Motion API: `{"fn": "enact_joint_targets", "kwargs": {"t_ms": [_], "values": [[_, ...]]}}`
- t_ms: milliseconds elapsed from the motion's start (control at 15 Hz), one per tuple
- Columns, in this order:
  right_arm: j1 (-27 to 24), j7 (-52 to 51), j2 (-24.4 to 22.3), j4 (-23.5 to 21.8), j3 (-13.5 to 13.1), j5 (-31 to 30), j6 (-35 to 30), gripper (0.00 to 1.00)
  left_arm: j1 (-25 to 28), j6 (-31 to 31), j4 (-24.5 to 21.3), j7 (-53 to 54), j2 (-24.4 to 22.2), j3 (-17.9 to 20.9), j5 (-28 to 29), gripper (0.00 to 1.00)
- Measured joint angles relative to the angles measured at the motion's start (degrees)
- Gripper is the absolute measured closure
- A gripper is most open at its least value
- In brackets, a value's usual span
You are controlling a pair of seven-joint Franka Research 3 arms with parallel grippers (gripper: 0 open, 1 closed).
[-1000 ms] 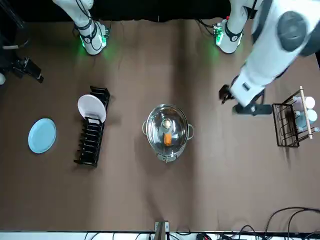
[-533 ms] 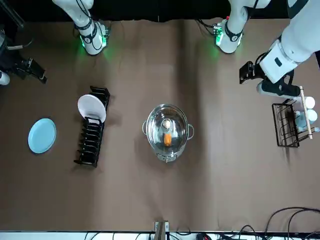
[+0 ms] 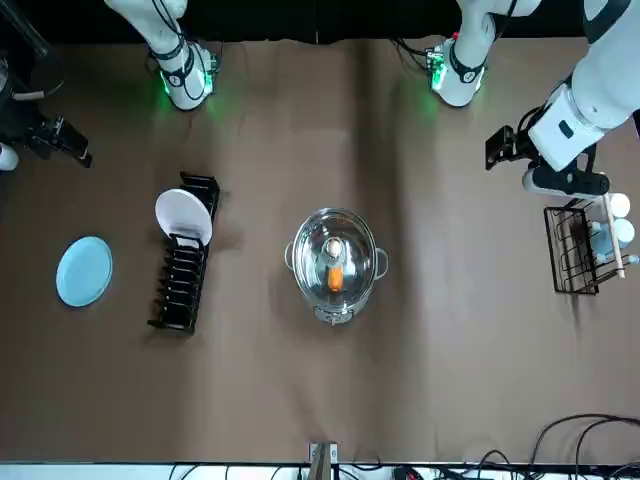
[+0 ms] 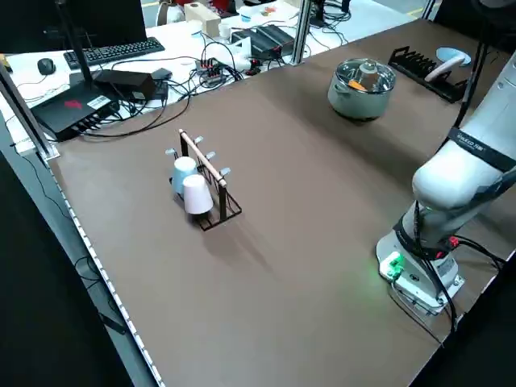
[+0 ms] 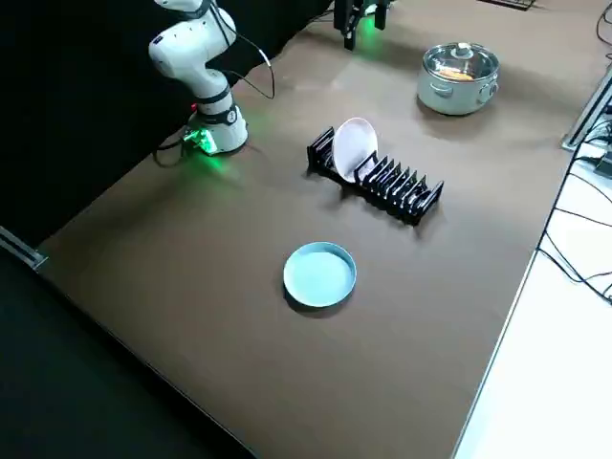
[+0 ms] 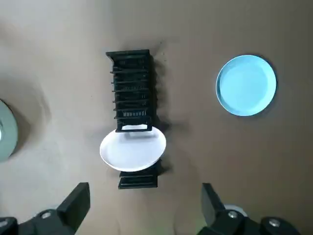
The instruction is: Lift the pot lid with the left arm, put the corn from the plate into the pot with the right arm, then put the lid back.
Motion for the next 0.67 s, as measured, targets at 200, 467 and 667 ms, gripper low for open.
{"fn": "enact_joint_targets", "kwargs": {"t_ms": [200,467,667], "values": [[0.06,0.0,0.0,0.0,0.06,-0.04,0.0,0.0,5.94,0.0,0.04,2.08,-0.1,-3.24,0.14,0.0],[1.0,0.01,0.0,-0.06,0.24,-0.04,-0.02,0.0,14.32,-0.01,0.04,5.34,-0.15,-10.82,1.26,0.0],[1.34,0.05,0.0,-0.13,0.26,-0.05,-0.02,0.0,14.37,-0.18,0.04,5.23,-0.15,-11.36,1.7,0.0]]}}
